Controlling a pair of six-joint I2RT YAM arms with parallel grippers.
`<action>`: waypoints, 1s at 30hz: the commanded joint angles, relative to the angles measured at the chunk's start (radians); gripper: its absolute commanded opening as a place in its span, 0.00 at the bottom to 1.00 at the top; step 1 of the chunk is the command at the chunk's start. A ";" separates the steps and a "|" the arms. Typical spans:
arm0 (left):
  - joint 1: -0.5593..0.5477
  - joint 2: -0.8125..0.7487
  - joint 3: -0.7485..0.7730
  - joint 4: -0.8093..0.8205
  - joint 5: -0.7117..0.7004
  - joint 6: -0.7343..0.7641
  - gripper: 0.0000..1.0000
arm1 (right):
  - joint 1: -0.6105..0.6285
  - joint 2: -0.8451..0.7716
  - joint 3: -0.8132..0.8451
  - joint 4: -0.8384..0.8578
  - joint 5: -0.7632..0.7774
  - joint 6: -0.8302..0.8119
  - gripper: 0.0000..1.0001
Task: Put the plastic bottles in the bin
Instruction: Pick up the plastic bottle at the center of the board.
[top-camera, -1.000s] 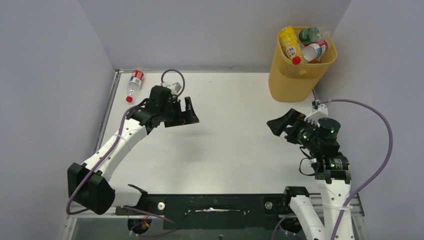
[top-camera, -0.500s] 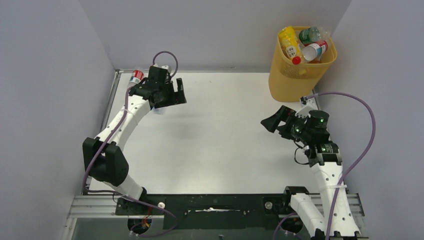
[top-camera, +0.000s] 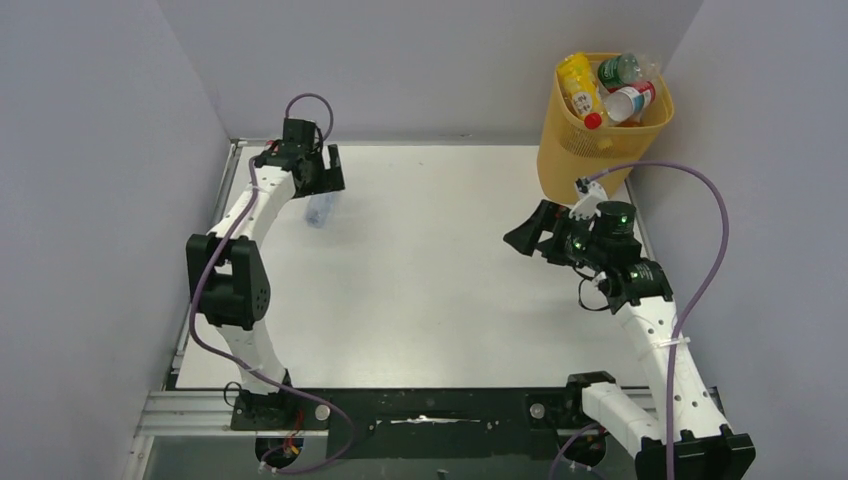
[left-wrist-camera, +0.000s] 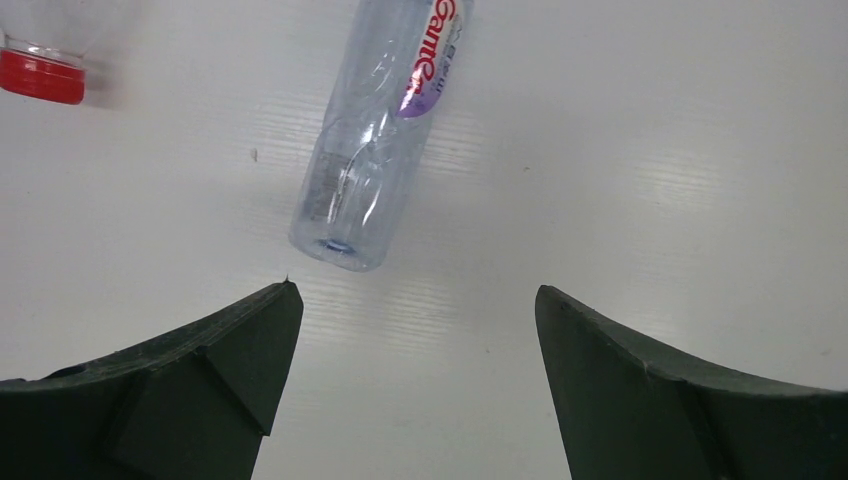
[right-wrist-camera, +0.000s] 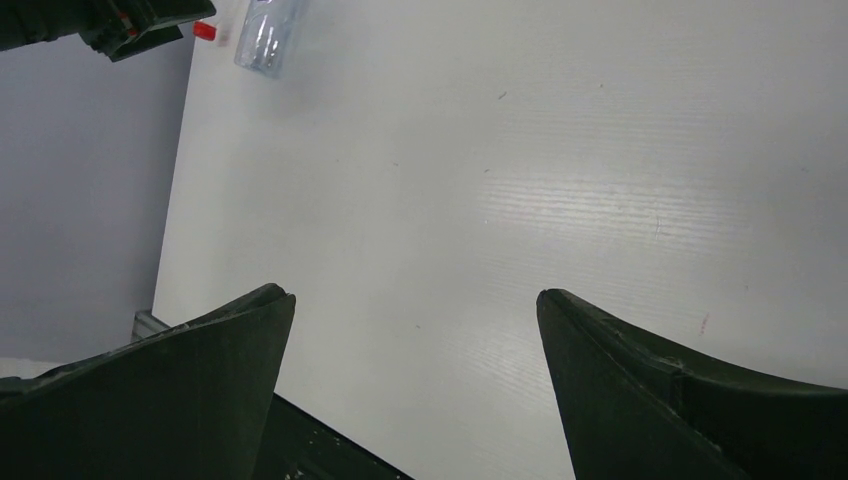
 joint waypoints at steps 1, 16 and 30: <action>0.036 0.050 0.046 0.057 -0.068 0.081 0.88 | 0.032 -0.010 0.031 0.054 0.042 -0.011 0.98; 0.059 0.190 0.055 0.081 -0.078 0.183 0.88 | 0.039 0.035 0.006 0.097 0.080 -0.006 0.98; 0.059 0.315 0.072 0.123 -0.001 0.160 0.83 | 0.042 0.078 0.028 0.100 0.094 -0.002 0.98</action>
